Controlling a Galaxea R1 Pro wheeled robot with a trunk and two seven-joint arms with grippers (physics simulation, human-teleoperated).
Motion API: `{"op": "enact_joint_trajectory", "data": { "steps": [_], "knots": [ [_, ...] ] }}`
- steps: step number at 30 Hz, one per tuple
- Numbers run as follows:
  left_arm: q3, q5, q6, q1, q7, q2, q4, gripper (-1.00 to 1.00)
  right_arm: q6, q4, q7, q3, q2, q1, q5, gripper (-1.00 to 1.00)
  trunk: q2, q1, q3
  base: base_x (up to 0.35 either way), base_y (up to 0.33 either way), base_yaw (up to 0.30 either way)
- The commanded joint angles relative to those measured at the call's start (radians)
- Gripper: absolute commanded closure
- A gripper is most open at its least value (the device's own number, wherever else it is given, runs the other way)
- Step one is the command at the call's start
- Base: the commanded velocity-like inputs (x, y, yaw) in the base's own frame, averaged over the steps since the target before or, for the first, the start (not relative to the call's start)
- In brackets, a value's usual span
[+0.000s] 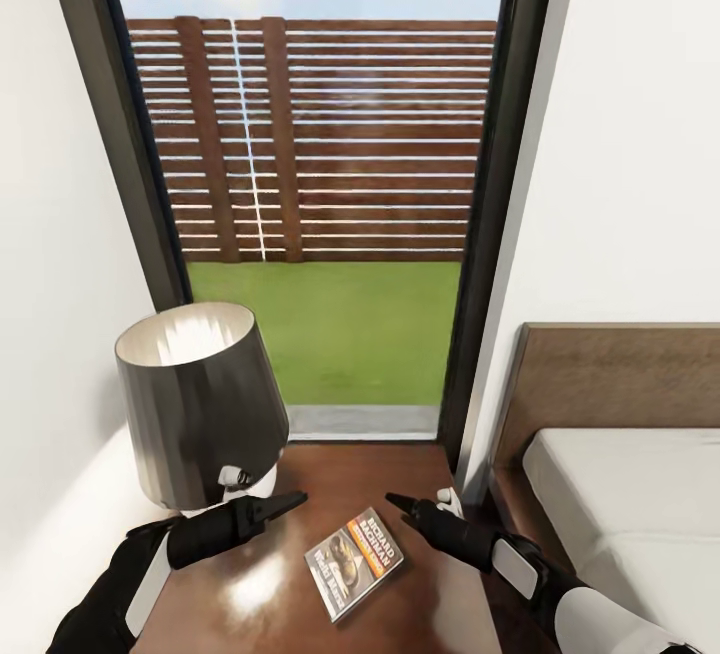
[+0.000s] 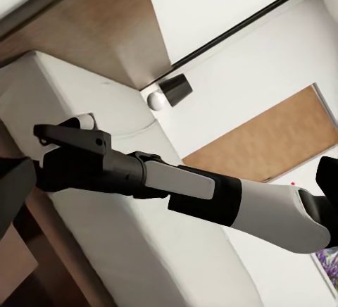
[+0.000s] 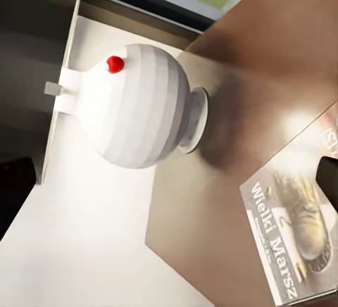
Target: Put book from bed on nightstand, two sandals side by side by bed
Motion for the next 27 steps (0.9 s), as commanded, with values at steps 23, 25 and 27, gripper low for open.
{"op": "enact_joint_trajectory", "data": {
  "steps": [23, 25, 27],
  "knots": [
    [0.0, 0.001, 0.009, 0.0, 0.002, -0.001, 0.0, -1.0, 0.002, -0.005, 0.002, 0.005, 0.0, -0.001, -0.01, -1.0, 0.161, -0.088, 0.071, 0.0, 0.0, 0.0],
    [0.0, 0.001, 0.005, 0.0, 0.016, 0.0, 0.007, -1.0, 0.002, -0.007, 0.002, 0.004, -0.001, -0.001, -0.008, -1.0, 0.175, -0.096, 0.077, 0.0, 0.0, 0.0],
    [0.0, 0.0, -0.008, 0.0, 0.043, 0.0, 0.028, -1.0, 0.0, -0.009, 0.001, 0.003, -0.008, -0.001, -0.004, -1.0, 0.189, -0.104, 0.084, 0.0, 0.0, 0.0]
  ]
}}
